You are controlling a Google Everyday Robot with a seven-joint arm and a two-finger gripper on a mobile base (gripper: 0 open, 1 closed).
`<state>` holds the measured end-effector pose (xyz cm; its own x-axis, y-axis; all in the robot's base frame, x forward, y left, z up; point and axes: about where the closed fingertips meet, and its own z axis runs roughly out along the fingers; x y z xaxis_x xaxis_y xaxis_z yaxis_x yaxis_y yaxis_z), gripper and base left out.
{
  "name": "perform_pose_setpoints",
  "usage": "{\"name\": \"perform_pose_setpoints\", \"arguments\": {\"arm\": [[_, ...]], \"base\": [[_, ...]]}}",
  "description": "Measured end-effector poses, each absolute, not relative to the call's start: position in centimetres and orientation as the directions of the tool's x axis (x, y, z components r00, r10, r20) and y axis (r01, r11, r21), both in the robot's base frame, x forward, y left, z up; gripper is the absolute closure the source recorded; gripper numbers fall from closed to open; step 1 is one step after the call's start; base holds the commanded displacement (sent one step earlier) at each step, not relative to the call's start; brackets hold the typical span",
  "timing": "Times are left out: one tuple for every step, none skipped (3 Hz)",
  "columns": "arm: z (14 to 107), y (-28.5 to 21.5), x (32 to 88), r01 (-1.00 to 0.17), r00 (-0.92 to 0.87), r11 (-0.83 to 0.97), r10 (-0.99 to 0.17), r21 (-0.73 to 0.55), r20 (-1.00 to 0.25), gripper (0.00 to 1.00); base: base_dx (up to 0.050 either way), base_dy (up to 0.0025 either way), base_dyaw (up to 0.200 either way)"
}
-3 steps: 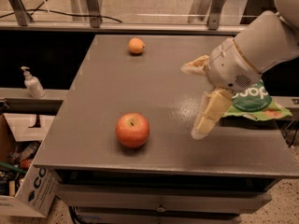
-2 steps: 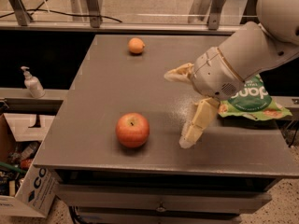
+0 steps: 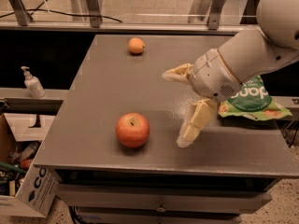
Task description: Pick apple
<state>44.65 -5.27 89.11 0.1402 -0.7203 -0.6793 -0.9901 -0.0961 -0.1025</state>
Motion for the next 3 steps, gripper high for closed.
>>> {"name": "perform_pose_setpoints", "arguments": {"arm": [[88.0, -3.1, 45.6, -0.984, 0.179, -0.126, -0.644, -0.127, -0.744, 0.00], [86.7, -0.2, 46.7, -0.974, 0.216, -0.184, -0.577, -0.133, -0.788, 0.00], [85.5, 2.3, 46.9, -0.966, 0.227, -0.229, -0.524, -0.121, -0.821, 0.00]], "base": [[0.000, 0.00000, 0.000], [0.000, 0.00000, 0.000], [0.000, 0.00000, 0.000]]}}
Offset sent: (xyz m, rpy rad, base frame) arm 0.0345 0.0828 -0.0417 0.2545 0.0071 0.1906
